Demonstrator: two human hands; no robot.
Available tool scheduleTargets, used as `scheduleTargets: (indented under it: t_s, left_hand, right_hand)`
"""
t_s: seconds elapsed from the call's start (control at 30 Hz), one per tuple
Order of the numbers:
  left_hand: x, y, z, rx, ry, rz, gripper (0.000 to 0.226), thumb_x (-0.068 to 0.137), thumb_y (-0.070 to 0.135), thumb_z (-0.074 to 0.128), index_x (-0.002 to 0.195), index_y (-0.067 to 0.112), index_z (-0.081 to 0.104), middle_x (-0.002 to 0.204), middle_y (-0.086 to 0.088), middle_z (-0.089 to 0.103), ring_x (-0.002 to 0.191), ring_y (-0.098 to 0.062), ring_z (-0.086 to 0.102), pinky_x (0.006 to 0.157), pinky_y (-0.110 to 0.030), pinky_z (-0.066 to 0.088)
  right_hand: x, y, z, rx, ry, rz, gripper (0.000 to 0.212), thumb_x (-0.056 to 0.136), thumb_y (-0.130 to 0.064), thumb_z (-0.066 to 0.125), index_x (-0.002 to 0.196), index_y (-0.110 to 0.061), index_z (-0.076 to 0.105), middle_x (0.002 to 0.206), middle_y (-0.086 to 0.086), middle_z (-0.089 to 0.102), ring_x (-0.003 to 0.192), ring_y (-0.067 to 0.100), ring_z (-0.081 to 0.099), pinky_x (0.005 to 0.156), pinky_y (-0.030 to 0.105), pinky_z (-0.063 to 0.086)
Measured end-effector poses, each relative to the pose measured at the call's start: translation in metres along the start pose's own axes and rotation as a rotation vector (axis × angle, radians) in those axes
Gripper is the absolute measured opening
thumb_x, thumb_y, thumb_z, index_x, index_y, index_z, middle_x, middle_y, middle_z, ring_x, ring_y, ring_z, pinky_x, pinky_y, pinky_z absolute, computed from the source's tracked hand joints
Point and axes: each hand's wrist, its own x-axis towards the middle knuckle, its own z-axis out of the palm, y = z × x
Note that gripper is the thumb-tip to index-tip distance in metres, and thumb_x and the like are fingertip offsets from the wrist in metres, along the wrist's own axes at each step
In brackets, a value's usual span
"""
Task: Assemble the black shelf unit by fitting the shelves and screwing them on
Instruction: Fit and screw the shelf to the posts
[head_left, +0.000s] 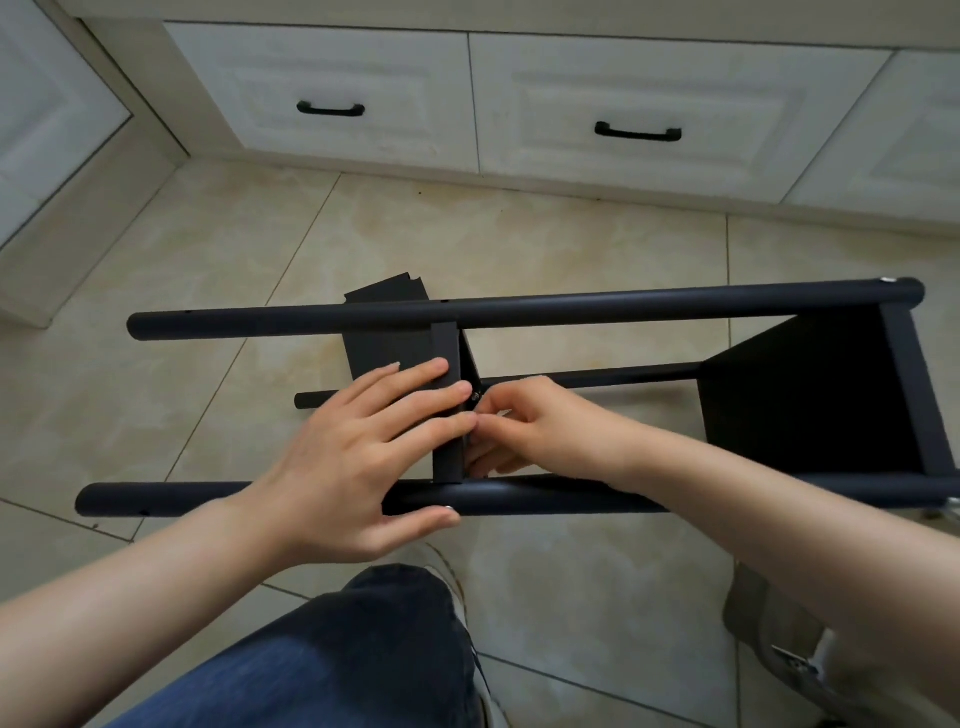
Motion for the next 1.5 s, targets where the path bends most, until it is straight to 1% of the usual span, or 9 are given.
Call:
scheduleTargets:
  t_s: [0.13,0.23,0.33,0.57,0.83,1.0,1.27,1.4,1.5]
  left_hand:
    - [0.003,-0.004,0.001,0.019,0.032,0.044,0.068,0.089,0.065,0.059,0.140,0.021,0.053,0.148,-0.005,0.054,0.147,-0.029,0.038,0.119,-0.057,0.028]
    - [0.003,-0.006,0.003,0.050,0.049,0.066,0.066,0.090,0.066,0.058,0.138,0.020,0.055,0.145,-0.006,0.056,0.145,-0.031,0.041,0.119,-0.060,0.026]
    - [0.005,-0.008,0.001,0.082,0.045,0.079,0.066,0.089,0.067,0.057,0.135,0.019,0.056,0.143,-0.009,0.057,0.144,-0.033,0.041,0.117,-0.064,0.025]
    - [0.007,-0.006,0.000,0.003,-0.039,0.033,0.066,0.089,0.069,0.057,0.137,0.023,0.053,0.162,-0.009,0.033,0.155,-0.030,0.018,0.121,-0.060,0.022]
    - [0.008,-0.003,-0.001,-0.060,-0.021,0.012,0.065,0.087,0.062,0.064,0.134,0.018,0.061,0.161,-0.011,0.035,0.154,-0.032,0.022,0.119,-0.056,0.031]
    - [0.007,-0.003,0.000,-0.070,-0.018,0.010,0.064,0.088,0.063,0.063,0.133,0.017,0.060,0.160,-0.011,0.036,0.154,-0.032,0.023,0.120,-0.056,0.029]
    - [0.008,-0.003,0.000,-0.058,-0.033,-0.001,0.065,0.086,0.063,0.064,0.130,0.015,0.065,0.160,-0.010,0.037,0.153,-0.032,0.023,0.119,-0.058,0.029]
    - [0.009,-0.003,0.000,-0.048,-0.039,-0.004,0.066,0.087,0.064,0.063,0.130,0.014,0.066,0.160,-0.010,0.037,0.153,-0.032,0.023,0.119,-0.059,0.029]
    - [0.009,-0.003,0.000,-0.050,-0.040,0.000,0.066,0.087,0.064,0.063,0.131,0.014,0.065,0.160,-0.011,0.037,0.153,-0.032,0.023,0.118,-0.059,0.030]
  right_hand:
    - [0.000,0.003,0.000,0.169,-0.103,0.087,0.025,0.103,-0.023,0.051,0.104,-0.003,0.065,0.102,0.009,0.076,0.095,0.015,0.074,0.085,0.025,0.058]
    - [0.003,0.008,-0.001,0.246,-0.145,0.129,0.024,0.104,-0.021,0.049,0.105,-0.002,0.063,0.107,0.015,0.074,0.101,0.022,0.072,0.098,0.037,0.054]
    - [0.006,0.010,-0.001,0.213,-0.149,0.123,0.024,0.104,-0.021,0.049,0.104,-0.002,0.064,0.106,0.015,0.075,0.100,0.021,0.073,0.100,0.041,0.053]
    - [0.002,0.011,-0.002,0.203,-0.169,0.067,0.020,0.102,-0.020,0.053,0.089,-0.015,0.066,0.102,0.010,0.076,0.095,0.017,0.074,0.086,0.025,0.057]
    - [0.004,0.010,-0.006,0.202,-0.150,0.041,0.014,0.097,-0.019,0.062,0.086,-0.016,0.070,0.098,0.011,0.076,0.094,0.019,0.073,0.088,0.030,0.058]
    - [0.012,0.009,-0.013,0.067,-0.157,0.020,0.013,0.093,-0.018,0.068,0.081,-0.020,0.072,0.074,-0.001,0.072,0.070,0.009,0.068,0.070,0.021,0.056]
    - [0.027,0.011,-0.007,0.031,-0.208,0.069,0.010,0.091,-0.012,0.069,0.082,-0.016,0.073,0.079,0.004,0.077,0.071,0.011,0.074,0.063,0.019,0.057]
    - [0.030,0.013,-0.003,-0.003,-0.214,0.019,0.007,0.092,-0.008,0.067,0.095,-0.005,0.073,0.087,0.012,0.076,0.074,0.014,0.074,0.070,0.024,0.060]
    - [0.029,0.013,-0.005,-0.013,-0.219,-0.004,0.006,0.090,-0.008,0.068,0.088,-0.011,0.073,0.082,0.006,0.076,0.073,0.011,0.072,0.067,0.021,0.058]
